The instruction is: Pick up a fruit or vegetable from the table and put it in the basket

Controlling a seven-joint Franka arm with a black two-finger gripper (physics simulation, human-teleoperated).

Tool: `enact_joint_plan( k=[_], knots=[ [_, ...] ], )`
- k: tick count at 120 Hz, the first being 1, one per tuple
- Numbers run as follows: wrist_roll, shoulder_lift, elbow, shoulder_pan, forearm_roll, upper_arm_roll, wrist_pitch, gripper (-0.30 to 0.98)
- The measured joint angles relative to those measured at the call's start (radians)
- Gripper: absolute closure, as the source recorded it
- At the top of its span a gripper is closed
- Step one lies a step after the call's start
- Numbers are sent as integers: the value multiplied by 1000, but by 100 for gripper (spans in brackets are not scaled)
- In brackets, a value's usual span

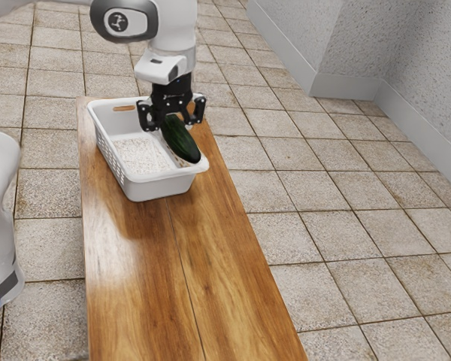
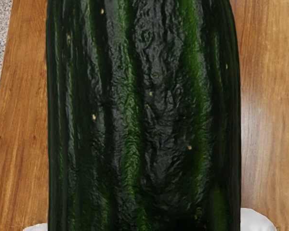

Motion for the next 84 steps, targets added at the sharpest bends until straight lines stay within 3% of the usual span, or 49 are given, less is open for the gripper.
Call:
enact_joint_plan(
  k=[43, 84],
  knots=[
    [18, -100, -47, 81, 78, 37, -140, 50],
    [46, -86, -66, 146, 127, 67, -163, 50]
  ],
)
